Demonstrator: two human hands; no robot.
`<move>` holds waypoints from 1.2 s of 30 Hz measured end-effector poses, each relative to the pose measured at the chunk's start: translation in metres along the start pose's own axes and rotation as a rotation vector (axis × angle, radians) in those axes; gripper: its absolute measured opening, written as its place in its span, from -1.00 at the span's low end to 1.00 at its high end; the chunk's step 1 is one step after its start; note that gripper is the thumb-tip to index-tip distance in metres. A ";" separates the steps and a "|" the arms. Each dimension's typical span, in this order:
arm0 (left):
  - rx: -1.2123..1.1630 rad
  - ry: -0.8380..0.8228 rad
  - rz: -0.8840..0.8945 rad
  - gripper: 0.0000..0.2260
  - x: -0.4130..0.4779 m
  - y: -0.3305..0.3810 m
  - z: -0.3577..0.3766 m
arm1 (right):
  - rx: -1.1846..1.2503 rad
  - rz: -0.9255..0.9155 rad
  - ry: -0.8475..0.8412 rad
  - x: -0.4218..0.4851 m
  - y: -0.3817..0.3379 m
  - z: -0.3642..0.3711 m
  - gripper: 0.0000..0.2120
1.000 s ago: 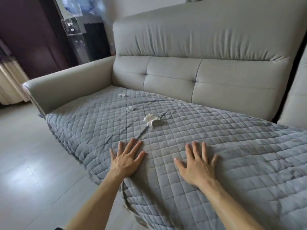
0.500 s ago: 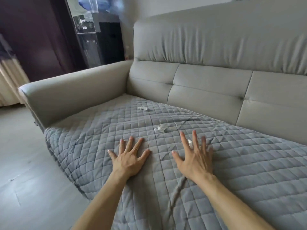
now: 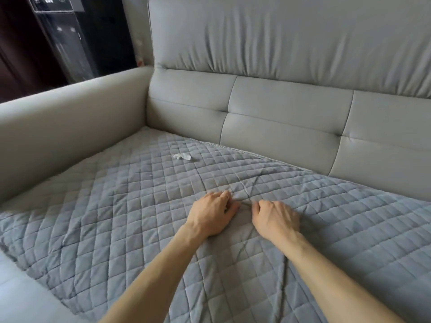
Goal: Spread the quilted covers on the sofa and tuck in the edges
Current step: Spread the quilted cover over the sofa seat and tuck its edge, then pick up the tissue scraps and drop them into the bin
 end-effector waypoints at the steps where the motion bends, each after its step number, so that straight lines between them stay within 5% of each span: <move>1: 0.035 -0.045 -0.017 -0.62 0.006 -0.005 -0.005 | -0.007 0.028 -0.061 0.012 -0.003 -0.004 -0.56; 6: -0.039 0.119 -0.270 -0.84 0.070 -0.077 -0.038 | 0.145 -0.040 0.015 0.083 -0.033 -0.010 -0.59; 8: -0.047 0.155 -0.330 -0.73 0.093 -0.107 -0.046 | 0.168 -0.123 0.074 0.097 -0.045 0.009 -0.61; 11: 0.021 0.124 -0.322 -0.51 0.123 -0.137 -0.031 | 0.149 -0.167 0.139 0.105 -0.047 0.044 -0.71; 15: 0.109 0.042 -0.308 -0.66 0.135 -0.153 0.009 | 0.158 -0.180 0.138 0.111 -0.042 0.054 -0.72; 19: 0.144 0.218 -0.316 -0.72 0.115 -0.139 0.011 | 0.106 -0.179 0.077 0.110 -0.048 0.048 -0.67; 27: 0.155 -0.035 -0.550 -0.56 0.012 -0.079 -0.024 | -0.028 -0.274 -0.079 0.023 -0.034 0.002 -0.57; 33: 0.088 -0.446 -0.627 -0.61 -0.055 -0.017 -0.069 | 0.185 -0.159 -0.379 -0.021 -0.004 -0.057 -0.52; 36: -0.080 -0.472 -0.699 -0.63 -0.078 0.011 -0.127 | 0.280 -0.156 -0.470 -0.034 -0.011 -0.132 -0.48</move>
Point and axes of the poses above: each hand's wrist, its own x-axis towards the middle knuckle, its own z-axis out of the palm, y = z × x, the point moved 1 cm from there along x, towards the middle knuckle, and after that the axes turned 3 degrees about -z, right-handed, at the moved point
